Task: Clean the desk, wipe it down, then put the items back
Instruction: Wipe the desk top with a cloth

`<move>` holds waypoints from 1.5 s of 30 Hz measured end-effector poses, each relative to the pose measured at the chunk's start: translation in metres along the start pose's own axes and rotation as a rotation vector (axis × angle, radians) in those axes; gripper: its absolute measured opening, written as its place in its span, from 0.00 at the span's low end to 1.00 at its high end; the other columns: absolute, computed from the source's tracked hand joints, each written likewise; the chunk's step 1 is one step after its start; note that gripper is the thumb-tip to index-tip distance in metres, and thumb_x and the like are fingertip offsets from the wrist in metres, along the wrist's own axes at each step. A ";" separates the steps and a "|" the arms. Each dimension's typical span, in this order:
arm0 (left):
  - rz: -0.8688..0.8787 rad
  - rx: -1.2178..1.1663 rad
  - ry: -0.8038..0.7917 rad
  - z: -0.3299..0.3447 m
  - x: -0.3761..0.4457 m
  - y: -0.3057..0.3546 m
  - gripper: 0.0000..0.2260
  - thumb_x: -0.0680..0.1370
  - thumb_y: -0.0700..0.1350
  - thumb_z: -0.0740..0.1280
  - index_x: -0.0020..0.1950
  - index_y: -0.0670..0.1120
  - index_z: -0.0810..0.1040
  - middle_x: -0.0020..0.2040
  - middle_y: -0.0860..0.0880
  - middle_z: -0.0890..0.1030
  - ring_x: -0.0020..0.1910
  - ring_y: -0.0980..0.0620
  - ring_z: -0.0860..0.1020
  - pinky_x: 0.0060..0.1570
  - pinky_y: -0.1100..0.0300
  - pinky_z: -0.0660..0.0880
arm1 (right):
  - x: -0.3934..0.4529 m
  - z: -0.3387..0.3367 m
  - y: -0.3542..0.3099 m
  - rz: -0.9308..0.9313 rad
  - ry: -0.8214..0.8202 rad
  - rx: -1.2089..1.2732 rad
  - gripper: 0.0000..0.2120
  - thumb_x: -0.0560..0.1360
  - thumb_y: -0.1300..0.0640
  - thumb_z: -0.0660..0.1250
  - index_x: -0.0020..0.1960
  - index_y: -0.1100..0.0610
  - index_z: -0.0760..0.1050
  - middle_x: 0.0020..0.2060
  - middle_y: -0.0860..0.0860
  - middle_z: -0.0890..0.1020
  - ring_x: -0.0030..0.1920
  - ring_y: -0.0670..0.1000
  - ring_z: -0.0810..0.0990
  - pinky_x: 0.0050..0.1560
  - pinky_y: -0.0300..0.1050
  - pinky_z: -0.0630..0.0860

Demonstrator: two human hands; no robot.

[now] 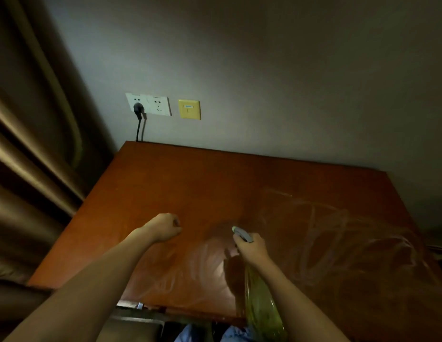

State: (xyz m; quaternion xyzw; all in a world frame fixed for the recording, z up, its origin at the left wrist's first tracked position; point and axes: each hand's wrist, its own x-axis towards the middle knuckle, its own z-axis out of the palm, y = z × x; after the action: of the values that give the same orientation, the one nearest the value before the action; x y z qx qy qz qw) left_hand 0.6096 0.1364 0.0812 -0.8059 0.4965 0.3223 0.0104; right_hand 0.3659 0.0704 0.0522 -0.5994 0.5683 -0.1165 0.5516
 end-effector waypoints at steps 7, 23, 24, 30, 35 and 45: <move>0.001 0.008 0.076 0.018 -0.058 -0.027 0.11 0.80 0.47 0.61 0.59 0.44 0.74 0.55 0.46 0.78 0.47 0.51 0.76 0.46 0.59 0.74 | -0.056 0.035 0.033 0.025 0.009 0.092 0.11 0.78 0.54 0.63 0.39 0.58 0.75 0.30 0.51 0.74 0.30 0.47 0.71 0.32 0.39 0.68; 0.017 -0.045 -0.020 0.080 -0.138 -0.049 0.09 0.79 0.44 0.62 0.56 0.41 0.75 0.53 0.44 0.78 0.49 0.48 0.76 0.49 0.57 0.74 | -0.171 0.049 0.093 0.112 0.030 0.096 0.10 0.78 0.55 0.62 0.41 0.58 0.74 0.34 0.52 0.75 0.33 0.48 0.73 0.32 0.35 0.69; 0.026 -0.033 -0.024 0.080 -0.137 -0.042 0.10 0.79 0.44 0.62 0.56 0.41 0.75 0.53 0.44 0.78 0.49 0.48 0.76 0.50 0.56 0.74 | -0.172 0.046 0.097 0.129 0.054 0.104 0.10 0.78 0.56 0.63 0.40 0.58 0.73 0.33 0.52 0.74 0.32 0.48 0.72 0.30 0.35 0.69; 0.084 0.036 -0.014 0.066 -0.111 0.010 0.11 0.80 0.45 0.61 0.58 0.41 0.74 0.54 0.43 0.78 0.49 0.48 0.77 0.51 0.55 0.75 | -0.166 0.011 0.104 0.027 0.178 -0.012 0.17 0.80 0.55 0.61 0.32 0.57 0.67 0.27 0.50 0.68 0.26 0.46 0.65 0.23 0.31 0.61; 0.140 0.070 -0.023 0.057 -0.081 0.063 0.11 0.80 0.45 0.61 0.60 0.41 0.73 0.56 0.44 0.77 0.48 0.51 0.75 0.47 0.60 0.74 | -0.145 -0.035 0.092 -0.011 0.153 0.039 0.12 0.79 0.58 0.62 0.37 0.59 0.70 0.30 0.51 0.70 0.27 0.45 0.67 0.24 0.29 0.63; 0.218 0.167 0.046 0.041 -0.014 0.147 0.11 0.81 0.46 0.60 0.61 0.44 0.73 0.57 0.46 0.77 0.51 0.53 0.77 0.52 0.61 0.76 | -0.082 -0.103 0.077 -0.047 0.216 0.044 0.18 0.79 0.57 0.61 0.31 0.55 0.67 0.25 0.48 0.69 0.25 0.45 0.66 0.23 0.30 0.62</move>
State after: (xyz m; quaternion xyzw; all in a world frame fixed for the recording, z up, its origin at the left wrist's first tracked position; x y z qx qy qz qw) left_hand 0.4656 0.0868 0.1009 -0.7508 0.6062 0.2604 0.0309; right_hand 0.2175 0.1024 0.0688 -0.5844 0.6074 -0.2059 0.4972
